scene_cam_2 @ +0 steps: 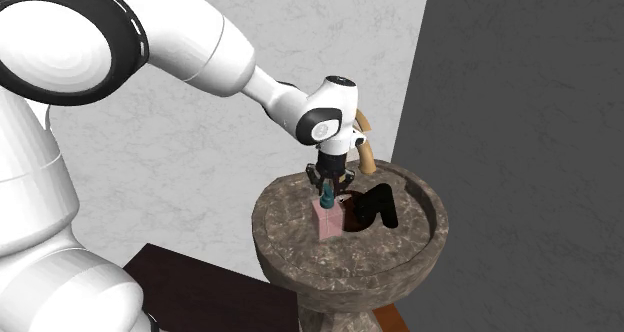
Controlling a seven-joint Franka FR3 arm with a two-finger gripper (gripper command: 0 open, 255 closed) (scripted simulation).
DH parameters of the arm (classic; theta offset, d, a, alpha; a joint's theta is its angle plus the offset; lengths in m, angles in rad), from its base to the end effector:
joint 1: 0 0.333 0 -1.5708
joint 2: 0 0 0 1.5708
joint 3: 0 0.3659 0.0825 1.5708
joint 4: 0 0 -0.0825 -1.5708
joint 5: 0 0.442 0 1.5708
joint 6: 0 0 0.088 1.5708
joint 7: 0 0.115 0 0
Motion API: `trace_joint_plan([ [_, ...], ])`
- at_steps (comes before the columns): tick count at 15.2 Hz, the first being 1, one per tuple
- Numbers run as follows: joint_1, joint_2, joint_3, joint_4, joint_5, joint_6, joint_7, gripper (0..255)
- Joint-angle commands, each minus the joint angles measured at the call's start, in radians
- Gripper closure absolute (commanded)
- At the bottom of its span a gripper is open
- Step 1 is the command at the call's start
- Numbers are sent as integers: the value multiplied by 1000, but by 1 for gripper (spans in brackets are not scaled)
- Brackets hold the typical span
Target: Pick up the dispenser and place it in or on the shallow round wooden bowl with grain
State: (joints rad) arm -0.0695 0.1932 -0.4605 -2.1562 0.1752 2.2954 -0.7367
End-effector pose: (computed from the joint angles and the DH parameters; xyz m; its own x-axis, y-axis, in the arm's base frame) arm 0.5270 -0.2995 0.3169 0.9955 0.0942 0.0048 0.0943 -0.9942 -0.0524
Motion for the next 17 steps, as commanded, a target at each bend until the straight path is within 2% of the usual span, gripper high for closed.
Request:
trace_joint_plan([
  [1,3,-15,-3,12,-12,-25,10,255],
  [8,9,-67,-11,41,-49,-99,37,255],
  [17,-54,223,11,558,63,-356,11,255],
])
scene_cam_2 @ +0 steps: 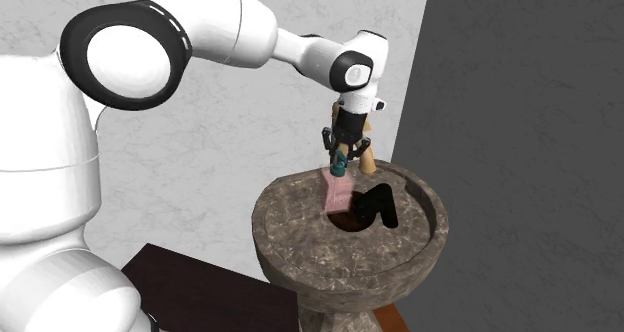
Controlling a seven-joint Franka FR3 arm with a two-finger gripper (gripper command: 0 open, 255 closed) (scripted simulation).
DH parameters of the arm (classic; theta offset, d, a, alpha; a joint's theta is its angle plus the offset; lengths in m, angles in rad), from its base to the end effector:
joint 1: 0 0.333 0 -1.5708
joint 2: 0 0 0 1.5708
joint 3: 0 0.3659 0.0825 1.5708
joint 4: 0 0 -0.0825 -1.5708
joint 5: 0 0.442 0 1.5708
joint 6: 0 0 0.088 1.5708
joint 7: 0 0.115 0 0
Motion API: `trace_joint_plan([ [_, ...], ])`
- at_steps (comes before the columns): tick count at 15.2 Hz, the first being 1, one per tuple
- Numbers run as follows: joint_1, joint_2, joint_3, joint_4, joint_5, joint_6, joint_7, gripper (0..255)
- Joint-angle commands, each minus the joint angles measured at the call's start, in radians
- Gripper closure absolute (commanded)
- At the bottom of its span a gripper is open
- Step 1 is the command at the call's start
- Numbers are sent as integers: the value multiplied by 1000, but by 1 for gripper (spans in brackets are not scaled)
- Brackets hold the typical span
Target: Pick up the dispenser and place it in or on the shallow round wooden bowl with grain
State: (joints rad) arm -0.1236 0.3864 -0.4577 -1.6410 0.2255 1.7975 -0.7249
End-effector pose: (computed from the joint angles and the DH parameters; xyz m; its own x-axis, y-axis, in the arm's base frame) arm 0.6186 -0.3406 0.4112 0.9891 0.0936 -0.1136 0.0757 -0.9854 -0.1527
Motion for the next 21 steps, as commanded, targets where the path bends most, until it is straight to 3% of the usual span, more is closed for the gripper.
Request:
trace_joint_plan([
  [1,-9,69,8,113,26,107,-2,255],
  [3,-34,154,8,269,54,31,0,255],
  [4,-30,106,-1,182,27,-204,-3,255],
  [5,-29,106,-2,182,27,-204,-3,0],
  [9,-54,-14,-16,109,58,-177,-76,0],
  [16,-35,-26,-11,2,59,-81,-81,0],
  [21,-34,-26,-11,-6,60,-73,-81,0],
])
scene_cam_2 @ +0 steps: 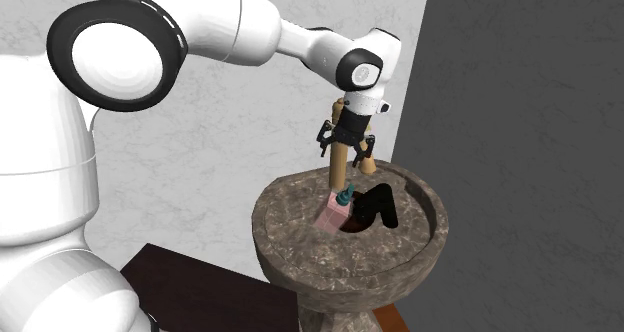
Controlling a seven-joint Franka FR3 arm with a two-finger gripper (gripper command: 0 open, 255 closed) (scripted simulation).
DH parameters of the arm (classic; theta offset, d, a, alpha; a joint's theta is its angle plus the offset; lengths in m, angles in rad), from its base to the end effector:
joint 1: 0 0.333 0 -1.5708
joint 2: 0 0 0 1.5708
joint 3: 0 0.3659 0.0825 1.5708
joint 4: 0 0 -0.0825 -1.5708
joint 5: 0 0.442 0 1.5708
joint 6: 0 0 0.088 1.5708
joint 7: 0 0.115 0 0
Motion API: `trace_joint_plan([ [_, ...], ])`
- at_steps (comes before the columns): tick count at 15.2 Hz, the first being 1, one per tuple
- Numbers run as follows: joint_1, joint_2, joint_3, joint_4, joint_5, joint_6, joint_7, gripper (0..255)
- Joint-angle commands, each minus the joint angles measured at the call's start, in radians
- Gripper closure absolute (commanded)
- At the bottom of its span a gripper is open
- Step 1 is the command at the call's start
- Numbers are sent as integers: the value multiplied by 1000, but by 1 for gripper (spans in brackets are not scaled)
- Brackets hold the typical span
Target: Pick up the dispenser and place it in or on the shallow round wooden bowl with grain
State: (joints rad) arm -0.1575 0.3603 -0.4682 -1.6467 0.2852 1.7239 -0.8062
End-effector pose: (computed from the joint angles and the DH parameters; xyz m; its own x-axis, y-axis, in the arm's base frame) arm 0.5962 -0.3554 0.4223 0.9886 0.1196 -0.0919 0.0940 -0.9650 -0.2448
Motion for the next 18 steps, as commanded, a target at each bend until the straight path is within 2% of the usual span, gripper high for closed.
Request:
trace_joint_plan([
  [1,0,0,0,-1,0,1,0,0],
  [3,0,0,0,0,0,0,0,0],
  [4,0,0,0,0,0,0,0,255],
  [13,0,0,0,0,0,0,0,255],
  [14,0,0,0,0,0,0,0,0],
  [18,-24,1,-4,-129,34,178,-92,0],
])
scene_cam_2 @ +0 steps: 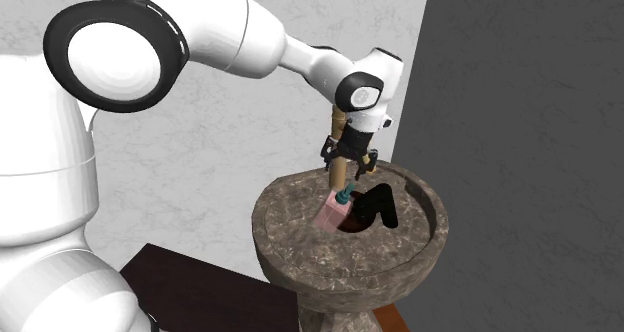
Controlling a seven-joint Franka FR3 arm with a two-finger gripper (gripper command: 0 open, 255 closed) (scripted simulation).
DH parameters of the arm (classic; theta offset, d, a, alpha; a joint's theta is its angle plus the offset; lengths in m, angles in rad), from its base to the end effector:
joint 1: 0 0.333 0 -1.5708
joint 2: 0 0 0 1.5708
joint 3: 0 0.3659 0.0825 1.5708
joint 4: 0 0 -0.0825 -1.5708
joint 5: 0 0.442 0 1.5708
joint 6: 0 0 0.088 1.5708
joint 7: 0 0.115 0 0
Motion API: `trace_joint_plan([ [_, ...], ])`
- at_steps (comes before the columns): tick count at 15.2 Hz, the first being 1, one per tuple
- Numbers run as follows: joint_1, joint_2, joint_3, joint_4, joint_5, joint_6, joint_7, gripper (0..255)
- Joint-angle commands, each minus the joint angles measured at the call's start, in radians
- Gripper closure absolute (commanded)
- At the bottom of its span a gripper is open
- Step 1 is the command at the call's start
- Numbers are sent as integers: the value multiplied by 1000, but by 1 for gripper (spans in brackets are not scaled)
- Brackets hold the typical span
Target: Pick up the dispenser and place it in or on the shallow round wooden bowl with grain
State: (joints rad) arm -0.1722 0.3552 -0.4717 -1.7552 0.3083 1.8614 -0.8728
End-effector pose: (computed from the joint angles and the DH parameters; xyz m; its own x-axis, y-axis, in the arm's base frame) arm 0.5768 -0.3688 0.3813 0.9912 0.1235 -0.0471 0.1095 -0.9670 -0.2302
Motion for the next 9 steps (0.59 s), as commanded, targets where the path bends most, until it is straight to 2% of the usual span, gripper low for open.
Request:
trace_joint_plan([
  [1,-17,13,0,-45,24,82,-50,0],
  [4,-47,43,7,-102,74,199,-132,0],
  [9,-47,72,21,-131,98,253,-147,0],
])
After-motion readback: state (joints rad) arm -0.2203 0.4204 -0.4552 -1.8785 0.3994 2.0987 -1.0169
